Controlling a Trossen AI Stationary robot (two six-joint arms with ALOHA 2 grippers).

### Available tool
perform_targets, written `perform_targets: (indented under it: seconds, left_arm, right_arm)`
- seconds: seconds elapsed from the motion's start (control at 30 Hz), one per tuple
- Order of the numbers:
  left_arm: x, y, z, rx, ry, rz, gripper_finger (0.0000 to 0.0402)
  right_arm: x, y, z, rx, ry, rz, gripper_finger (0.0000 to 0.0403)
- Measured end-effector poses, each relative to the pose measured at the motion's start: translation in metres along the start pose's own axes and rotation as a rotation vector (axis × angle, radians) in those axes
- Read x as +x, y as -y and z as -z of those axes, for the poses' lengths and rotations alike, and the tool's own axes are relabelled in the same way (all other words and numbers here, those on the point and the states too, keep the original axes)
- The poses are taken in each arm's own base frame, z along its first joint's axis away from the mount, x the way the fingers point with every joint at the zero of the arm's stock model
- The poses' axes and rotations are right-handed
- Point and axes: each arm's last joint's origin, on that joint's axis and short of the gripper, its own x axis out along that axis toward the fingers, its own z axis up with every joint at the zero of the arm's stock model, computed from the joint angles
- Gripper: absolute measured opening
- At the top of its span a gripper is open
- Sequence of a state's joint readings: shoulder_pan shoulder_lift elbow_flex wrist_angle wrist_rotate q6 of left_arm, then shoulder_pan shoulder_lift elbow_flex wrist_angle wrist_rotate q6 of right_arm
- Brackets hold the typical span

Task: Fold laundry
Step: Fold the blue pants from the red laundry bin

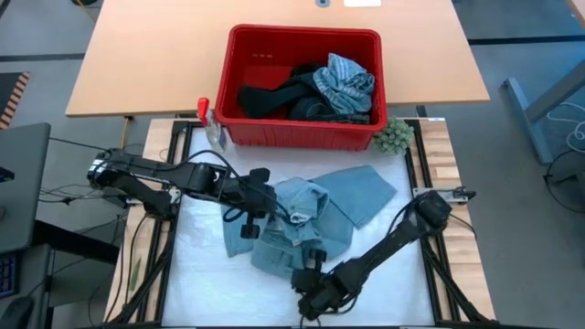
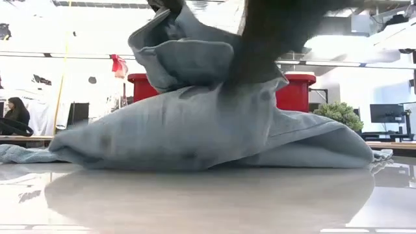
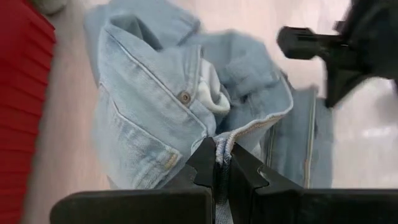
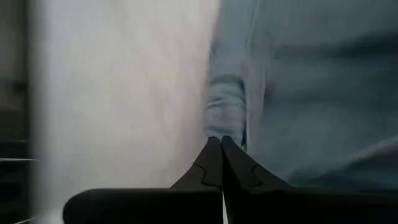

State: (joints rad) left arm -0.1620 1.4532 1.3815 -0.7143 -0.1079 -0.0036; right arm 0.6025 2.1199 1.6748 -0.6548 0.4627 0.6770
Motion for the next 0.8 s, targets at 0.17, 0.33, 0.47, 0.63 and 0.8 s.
perform_targets:
  seconds: [0.17,0.33,0.47,0.63,0.8]
  left_arm:
    - [-0.006,-0.003,-0.014,-0.114,0.143,0.023,0.0]
    - [-0.041,-0.016,-0.037,-0.138,0.297,-0.031,0.0]
    - [-0.081,-0.029,-0.061,-0.177,0.441,-0.102,0.0]
    - [-0.093,-0.031,-0.079,-0.29,0.513,-0.101,0.0]
    - [-0.073,-0.032,-0.082,-0.342,0.467,-0.182,0.0]
  right_arm:
    - [-0.071,0.038,-0.039,-0.016,0.041,-0.206,0.0017]
    - [-0.154,0.075,-0.062,0.039,0.156,-0.4,0.0017]
    - [-0.207,0.099,-0.07,0.061,0.346,-0.41,0.0017]
    - [-0.247,0.128,-0.085,0.12,0.602,-0.363,0.0017]
    - [-0.223,0.127,-0.094,0.108,0.574,-0.331,0.0017]
